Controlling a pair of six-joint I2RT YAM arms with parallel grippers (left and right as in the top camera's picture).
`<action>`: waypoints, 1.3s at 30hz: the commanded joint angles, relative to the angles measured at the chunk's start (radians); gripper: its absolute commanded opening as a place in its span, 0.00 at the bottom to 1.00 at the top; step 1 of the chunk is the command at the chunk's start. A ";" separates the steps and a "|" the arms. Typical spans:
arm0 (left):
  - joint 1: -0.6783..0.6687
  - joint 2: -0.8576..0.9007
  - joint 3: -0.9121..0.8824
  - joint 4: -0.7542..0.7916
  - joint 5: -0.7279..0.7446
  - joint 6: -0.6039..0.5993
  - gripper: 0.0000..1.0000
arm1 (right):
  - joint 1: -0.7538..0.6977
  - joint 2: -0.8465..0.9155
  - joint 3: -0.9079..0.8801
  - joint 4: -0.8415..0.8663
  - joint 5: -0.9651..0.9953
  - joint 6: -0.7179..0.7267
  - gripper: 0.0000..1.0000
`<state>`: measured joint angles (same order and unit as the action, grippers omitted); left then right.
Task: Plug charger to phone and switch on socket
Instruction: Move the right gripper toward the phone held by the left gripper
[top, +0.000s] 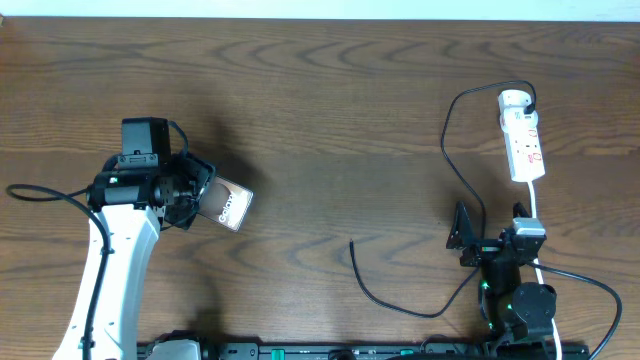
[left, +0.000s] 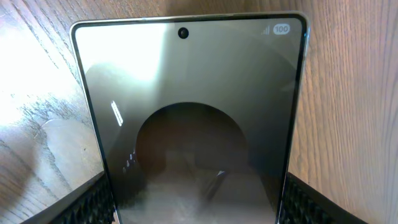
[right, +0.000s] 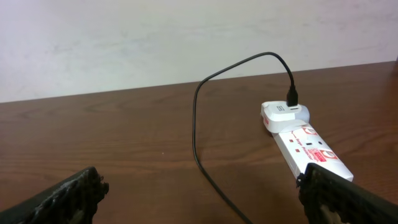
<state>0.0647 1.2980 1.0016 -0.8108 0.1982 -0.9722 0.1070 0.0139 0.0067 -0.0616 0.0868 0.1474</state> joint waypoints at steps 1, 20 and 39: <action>0.002 -0.003 0.034 0.000 -0.016 -0.013 0.07 | 0.003 -0.003 -0.001 0.036 0.036 0.001 0.99; 0.002 -0.003 0.034 0.008 -0.008 -0.087 0.07 | -0.104 0.817 0.581 0.215 -0.994 0.282 0.99; 0.001 -0.003 0.034 -0.008 0.085 -0.480 0.07 | 0.162 1.908 1.230 0.336 -1.484 0.727 0.99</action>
<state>0.0647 1.2999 1.0023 -0.8124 0.2470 -1.3407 0.2176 1.8980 1.2110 0.2405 -1.3975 0.7795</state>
